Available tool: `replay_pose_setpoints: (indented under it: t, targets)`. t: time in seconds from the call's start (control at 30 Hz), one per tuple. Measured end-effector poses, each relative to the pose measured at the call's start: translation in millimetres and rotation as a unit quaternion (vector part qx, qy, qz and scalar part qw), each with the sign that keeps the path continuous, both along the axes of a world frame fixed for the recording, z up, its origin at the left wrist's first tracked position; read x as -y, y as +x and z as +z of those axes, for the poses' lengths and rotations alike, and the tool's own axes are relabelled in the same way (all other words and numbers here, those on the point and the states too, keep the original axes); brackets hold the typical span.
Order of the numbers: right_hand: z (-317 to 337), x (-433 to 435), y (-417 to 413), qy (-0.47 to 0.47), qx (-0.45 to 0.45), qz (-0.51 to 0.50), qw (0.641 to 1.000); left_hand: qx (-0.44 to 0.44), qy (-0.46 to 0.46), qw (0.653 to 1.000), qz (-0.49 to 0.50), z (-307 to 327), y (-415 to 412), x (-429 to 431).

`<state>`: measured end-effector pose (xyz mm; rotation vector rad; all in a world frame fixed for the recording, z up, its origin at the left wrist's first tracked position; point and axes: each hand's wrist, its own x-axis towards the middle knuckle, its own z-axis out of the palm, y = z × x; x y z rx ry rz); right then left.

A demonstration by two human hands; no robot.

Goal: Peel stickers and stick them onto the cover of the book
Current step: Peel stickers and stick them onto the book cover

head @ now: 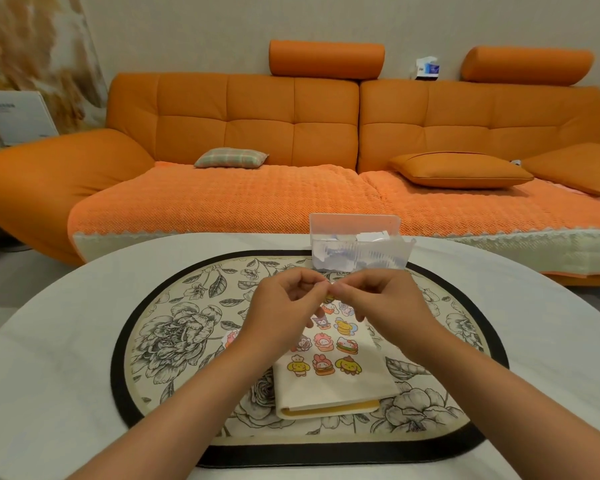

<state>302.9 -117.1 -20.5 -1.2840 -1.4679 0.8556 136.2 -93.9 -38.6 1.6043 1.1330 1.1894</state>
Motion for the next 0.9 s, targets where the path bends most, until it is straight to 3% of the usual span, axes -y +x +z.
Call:
replay_pose_setpoints:
  t: [0.3,0.5,0.9]
  targets:
    - [-8,-2,2,0.003,0.055,-0.005,0.998,0.002,0.010,1.000,-0.018,-2,2,2]
    - [0,-4,7,-0.128,-0.077,0.065,0.987,0.009,-0.005,1.000,-0.028,3,-3,-3]
    - [8,2,13,-0.107,0.024,0.076,0.991,-0.020,-0.019,0.998,-0.063,6,-4,-1]
